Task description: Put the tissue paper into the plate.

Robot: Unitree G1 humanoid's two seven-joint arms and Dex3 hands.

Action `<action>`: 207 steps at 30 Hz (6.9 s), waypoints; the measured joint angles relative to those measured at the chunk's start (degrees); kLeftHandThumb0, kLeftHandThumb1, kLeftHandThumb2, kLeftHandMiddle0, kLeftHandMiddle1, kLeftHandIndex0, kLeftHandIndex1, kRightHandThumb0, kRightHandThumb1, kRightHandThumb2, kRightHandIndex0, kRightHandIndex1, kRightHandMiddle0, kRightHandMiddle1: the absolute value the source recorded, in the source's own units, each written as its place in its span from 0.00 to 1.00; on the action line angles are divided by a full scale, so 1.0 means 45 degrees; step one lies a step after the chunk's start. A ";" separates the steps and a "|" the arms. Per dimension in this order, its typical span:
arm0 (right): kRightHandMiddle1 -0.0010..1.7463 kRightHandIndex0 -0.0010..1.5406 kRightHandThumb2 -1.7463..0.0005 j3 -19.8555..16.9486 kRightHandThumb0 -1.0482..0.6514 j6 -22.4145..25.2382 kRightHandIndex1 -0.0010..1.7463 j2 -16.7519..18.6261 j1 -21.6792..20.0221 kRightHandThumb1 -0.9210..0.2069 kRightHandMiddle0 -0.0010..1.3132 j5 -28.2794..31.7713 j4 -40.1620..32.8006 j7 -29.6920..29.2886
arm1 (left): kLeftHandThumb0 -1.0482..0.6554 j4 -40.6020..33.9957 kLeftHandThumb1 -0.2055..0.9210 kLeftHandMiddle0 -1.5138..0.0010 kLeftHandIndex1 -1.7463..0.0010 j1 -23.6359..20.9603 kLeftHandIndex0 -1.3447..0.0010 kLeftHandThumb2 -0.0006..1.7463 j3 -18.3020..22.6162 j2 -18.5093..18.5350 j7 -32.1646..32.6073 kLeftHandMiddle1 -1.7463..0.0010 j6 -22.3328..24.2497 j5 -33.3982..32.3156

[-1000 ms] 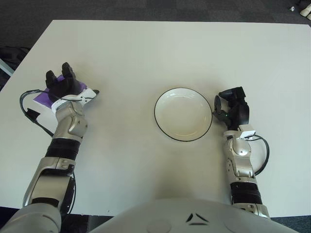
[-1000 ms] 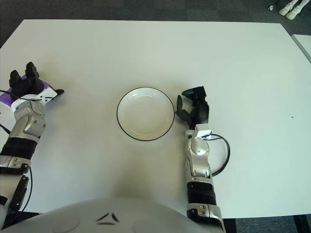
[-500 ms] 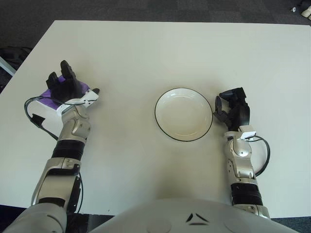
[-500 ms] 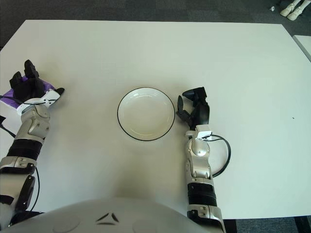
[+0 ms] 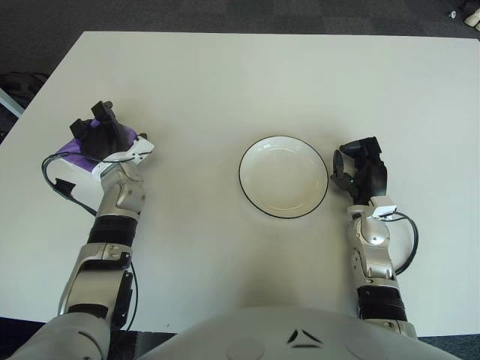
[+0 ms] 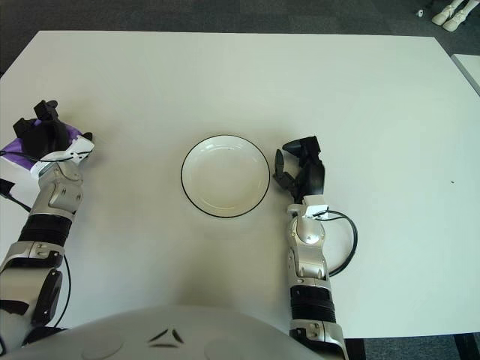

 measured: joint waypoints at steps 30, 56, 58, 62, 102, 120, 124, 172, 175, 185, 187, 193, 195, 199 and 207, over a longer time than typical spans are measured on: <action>1.00 0.44 0.55 -0.0084 0.40 -0.0090 0.70 -0.0001 0.0121 0.16 0.23 0.0199 -0.0061 0.0213 | 0.61 -0.0200 0.29 0.49 0.00 0.0027 0.61 0.88 0.0025 -0.0313 0.0460 0.03 -0.0211 -0.0221; 1.00 0.43 0.56 -0.0126 0.40 -0.0059 0.71 -0.0027 0.0123 0.15 0.22 0.0100 -0.0037 0.0063 | 0.61 0.1456 0.26 0.46 0.00 0.0180 0.57 0.89 0.0265 -0.0342 0.2253 0.07 -0.5664 -0.1598; 1.00 0.44 0.56 -0.0129 0.40 -0.0059 0.72 -0.0027 0.0121 0.15 0.22 0.0100 -0.0039 0.0062 | 0.61 0.1448 0.25 0.46 0.00 0.0239 0.57 0.89 0.0257 -0.0349 0.2297 0.08 -0.5898 -0.1631; 1.00 0.44 0.56 -0.0133 0.40 -0.0057 0.72 -0.0028 0.0106 0.15 0.22 0.0099 -0.0038 0.0059 | 0.61 0.1123 0.25 0.45 0.00 0.0368 0.57 0.88 0.0207 -0.0437 0.2301 0.09 -0.5943 -0.1670; 1.00 0.41 0.53 -0.0190 0.40 0.0136 0.76 -0.0179 -0.0392 0.19 0.24 0.0362 0.0248 0.0250 | 0.61 -0.3252 0.20 0.41 0.00 0.2002 0.55 0.91 -0.2091 -0.1929 0.1594 0.10 -0.6570 -0.0843; 1.00 0.43 0.51 -0.0119 0.39 0.0133 0.77 -0.0174 -0.0571 0.20 0.25 0.0343 0.0343 -0.0017 | 0.61 -0.5220 0.09 0.36 0.00 0.2141 0.48 1.00 -0.1434 -0.1748 0.2773 0.07 -0.8072 0.0120; 1.00 0.42 0.51 -0.0121 0.39 0.0125 0.77 -0.0231 -0.0629 0.21 0.26 0.0347 0.0437 0.0002 | 0.61 -0.5478 0.10 0.37 0.00 0.2141 0.48 1.00 -0.1145 -0.1747 0.3318 0.07 -0.8150 0.0477; 1.00 0.42 0.54 -0.0062 0.40 -0.0001 0.77 -0.0064 -0.0700 0.17 0.24 0.0334 0.0547 -0.0188 | 0.61 -0.6452 0.09 0.35 0.00 0.1886 0.48 1.00 -0.2959 -0.1597 -0.0860 0.08 -1.1971 -0.2454; 1.00 0.42 0.54 -0.0031 0.40 -0.0002 0.77 -0.0061 -0.0708 0.17 0.24 0.0289 0.0548 -0.0221 | 0.61 -0.6400 0.09 0.36 0.00 0.1683 0.48 1.00 -0.3245 -0.1588 -0.1900 0.08 -1.2409 -0.3460; 1.00 0.43 0.54 0.0035 0.40 -0.0005 0.78 -0.0067 -0.0708 0.17 0.24 0.0029 0.0560 -0.0343 | 0.61 -0.6017 0.12 0.37 0.00 0.1215 0.50 0.98 -0.3953 -0.1140 -0.6089 0.08 -1.2954 -0.7213; 1.00 0.43 0.55 0.0036 0.40 0.0006 0.79 -0.0067 -0.0702 0.17 0.23 0.0019 0.0551 -0.0363 | 0.61 -0.6002 0.14 0.38 0.00 0.1133 0.51 0.97 -0.4173 -0.1068 -0.7008 0.08 -1.2953 -0.8090; 1.00 0.42 0.55 0.0045 0.40 0.0085 0.79 -0.0041 -0.0695 0.16 0.23 0.0019 0.0499 -0.0407 | 0.61 -0.5683 0.17 0.40 0.00 0.0847 0.53 0.95 -0.4822 -0.1256 -0.9295 0.08 -1.2950 -0.9725; 1.00 0.42 0.55 0.0050 0.40 0.0097 0.79 -0.0024 -0.0681 0.16 0.23 0.0020 0.0460 -0.0412 | 0.61 -0.5552 0.18 0.40 0.00 0.0742 0.53 0.94 -0.4887 -0.1345 -0.9840 0.08 -1.2950 -1.0058; 1.00 0.43 0.55 0.0073 0.40 0.0134 0.79 0.0023 -0.0638 0.17 0.23 0.0018 0.0367 -0.0434 | 0.61 -0.5348 0.19 0.41 0.00 0.0551 0.54 0.93 -0.4924 -0.1621 -1.0663 0.07 -1.2947 -1.0394; 1.00 0.46 0.53 0.0247 0.39 0.0267 0.80 0.0257 -0.0322 0.19 0.24 -0.0094 -0.0045 -0.0619 | 0.61 -0.5376 0.20 0.42 0.00 0.0297 0.54 0.92 -0.4874 -0.1760 -1.1799 0.09 -1.2333 -1.0720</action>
